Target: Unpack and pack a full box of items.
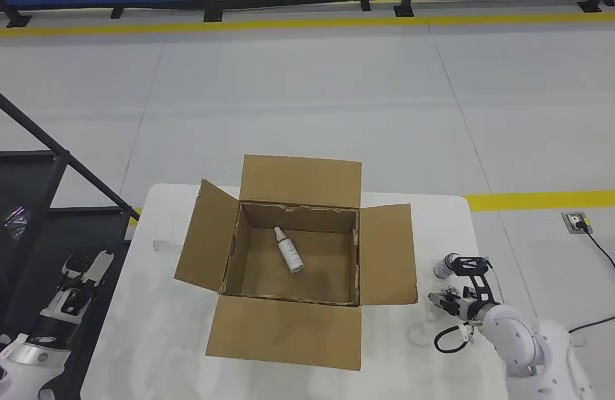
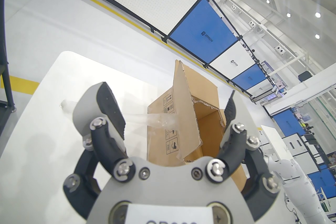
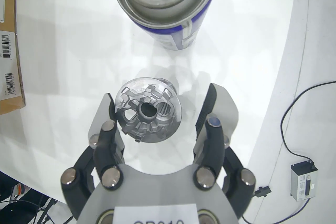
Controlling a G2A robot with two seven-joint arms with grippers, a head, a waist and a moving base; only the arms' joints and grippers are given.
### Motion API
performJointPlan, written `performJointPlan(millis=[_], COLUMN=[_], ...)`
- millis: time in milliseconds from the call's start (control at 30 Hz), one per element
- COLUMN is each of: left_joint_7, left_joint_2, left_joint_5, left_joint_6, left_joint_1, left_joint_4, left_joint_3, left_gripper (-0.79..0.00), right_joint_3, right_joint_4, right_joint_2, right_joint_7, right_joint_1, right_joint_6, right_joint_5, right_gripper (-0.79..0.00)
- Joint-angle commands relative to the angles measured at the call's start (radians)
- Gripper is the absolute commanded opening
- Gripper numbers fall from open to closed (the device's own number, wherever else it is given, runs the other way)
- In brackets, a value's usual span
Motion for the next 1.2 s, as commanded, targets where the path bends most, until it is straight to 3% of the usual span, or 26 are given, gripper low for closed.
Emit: performJointPlan(millis=[0, 233, 500, 667, 867, 1000, 1167], left_joint_7=[0.0, 0.0, 0.0, 0.0, 0.0, 0.0, 0.0], left_joint_2=[0.0, 0.0, 0.0, 0.0, 0.0, 0.0, 0.0], left_joint_5=[0.0, 0.0, 0.0, 0.0, 0.0, 0.0, 0.0], left_joint_6=[0.0, 0.0, 0.0, 0.0, 0.0, 0.0, 0.0], left_joint_1=[0.0, 0.0, 0.0, 0.0, 0.0, 0.0, 0.0], left_joint_4=[0.0, 0.0, 0.0, 0.0, 0.0, 0.0, 0.0], left_joint_3=[0.0, 0.0, 0.0, 0.0, 0.0, 0.0, 0.0], left_gripper=[0.0, 0.0, 0.0, 0.0, 0.0, 0.0, 0.0], right_joint_3=[0.001, 0.06, 0.149, 0.08, -0.232, -0.472, -0.716], right_joint_4=[0.001, -0.127, -0.538, -0.749, -0.728, -0.576, -0.293], right_joint_2=[0.002, 0.011, 0.007, 0.004, -0.001, -0.023, -0.077], right_joint_7=[-0.02, -0.117, -0.285, -0.347, -0.26, -0.198, -0.125], right_joint_1=[-0.001, -0.086, -0.271, -0.307, -0.121, 0.086, 0.338], right_joint_6=[0.003, -0.011, 0.136, 0.142, 0.121, 0.134, 0.18], right_joint_5=[0.01, 0.064, 0.104, 0.091, -0.094, -0.185, -0.194], right_gripper=[-0.785, -0.785, -0.785, -0.785, -0.785, -0.785, -0.785])
